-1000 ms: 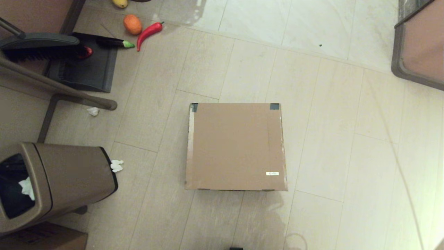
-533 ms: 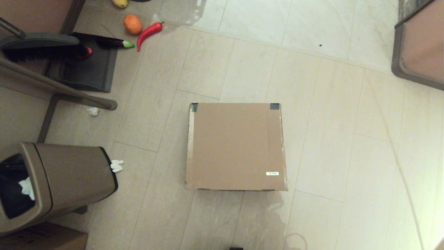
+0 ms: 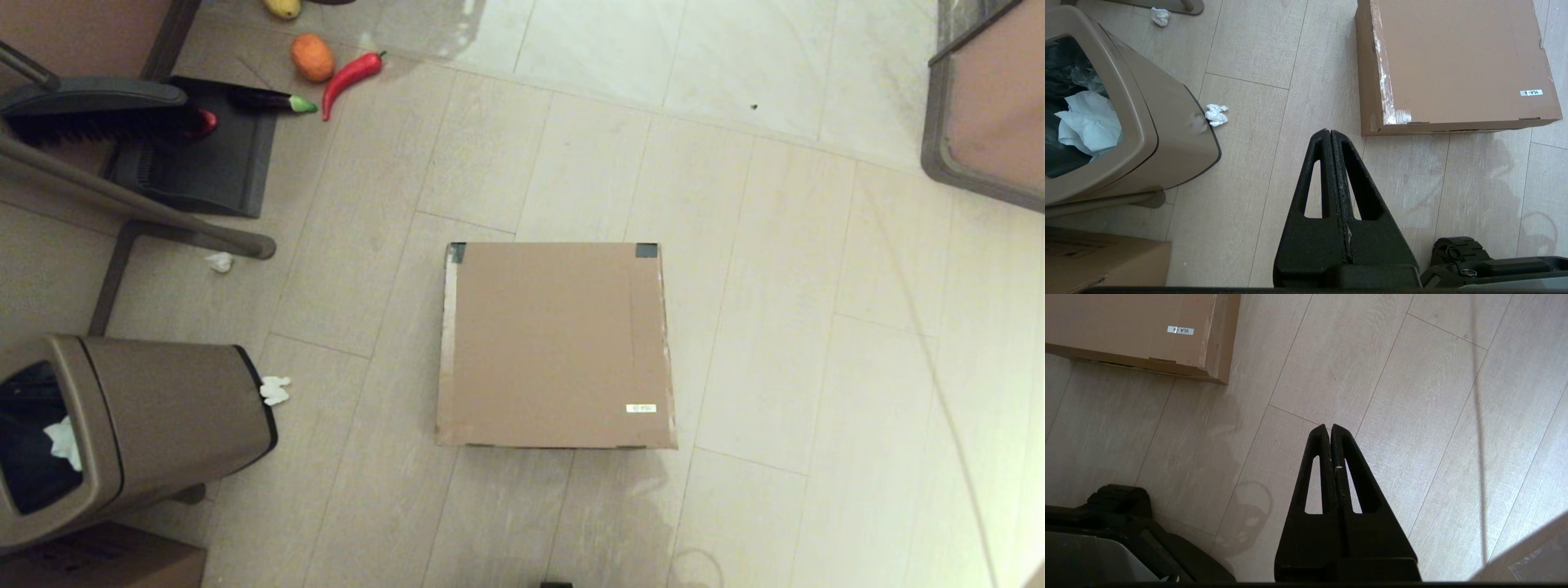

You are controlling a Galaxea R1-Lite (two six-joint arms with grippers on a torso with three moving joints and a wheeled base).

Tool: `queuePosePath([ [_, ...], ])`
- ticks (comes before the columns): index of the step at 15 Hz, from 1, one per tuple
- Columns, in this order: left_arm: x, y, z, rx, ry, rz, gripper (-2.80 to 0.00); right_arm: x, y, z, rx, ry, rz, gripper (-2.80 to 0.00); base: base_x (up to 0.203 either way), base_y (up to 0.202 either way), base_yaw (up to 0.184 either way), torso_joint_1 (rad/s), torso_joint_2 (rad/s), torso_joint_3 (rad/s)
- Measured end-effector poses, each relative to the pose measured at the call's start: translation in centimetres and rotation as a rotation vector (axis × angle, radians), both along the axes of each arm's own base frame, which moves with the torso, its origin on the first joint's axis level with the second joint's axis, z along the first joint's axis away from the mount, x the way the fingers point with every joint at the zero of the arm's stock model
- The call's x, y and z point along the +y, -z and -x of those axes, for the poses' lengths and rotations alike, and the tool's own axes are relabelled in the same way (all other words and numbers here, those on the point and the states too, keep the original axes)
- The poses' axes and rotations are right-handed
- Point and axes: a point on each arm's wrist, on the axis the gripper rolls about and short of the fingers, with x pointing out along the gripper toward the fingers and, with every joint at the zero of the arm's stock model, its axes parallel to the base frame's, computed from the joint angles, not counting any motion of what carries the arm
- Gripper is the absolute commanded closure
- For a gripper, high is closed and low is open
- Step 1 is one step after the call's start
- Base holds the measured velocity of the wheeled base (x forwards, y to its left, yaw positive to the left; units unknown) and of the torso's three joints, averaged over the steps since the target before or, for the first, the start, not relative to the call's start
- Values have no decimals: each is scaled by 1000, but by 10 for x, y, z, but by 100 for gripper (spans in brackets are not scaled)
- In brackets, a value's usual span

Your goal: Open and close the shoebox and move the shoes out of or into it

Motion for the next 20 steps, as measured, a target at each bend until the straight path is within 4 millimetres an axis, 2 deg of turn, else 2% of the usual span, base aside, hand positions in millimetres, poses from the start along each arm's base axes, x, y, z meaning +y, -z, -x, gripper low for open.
queuePosePath([
  [20,0,0,0,1,0,0,0,0,0,0,0,-1,22,0,0,0,0,0,0,0],
])
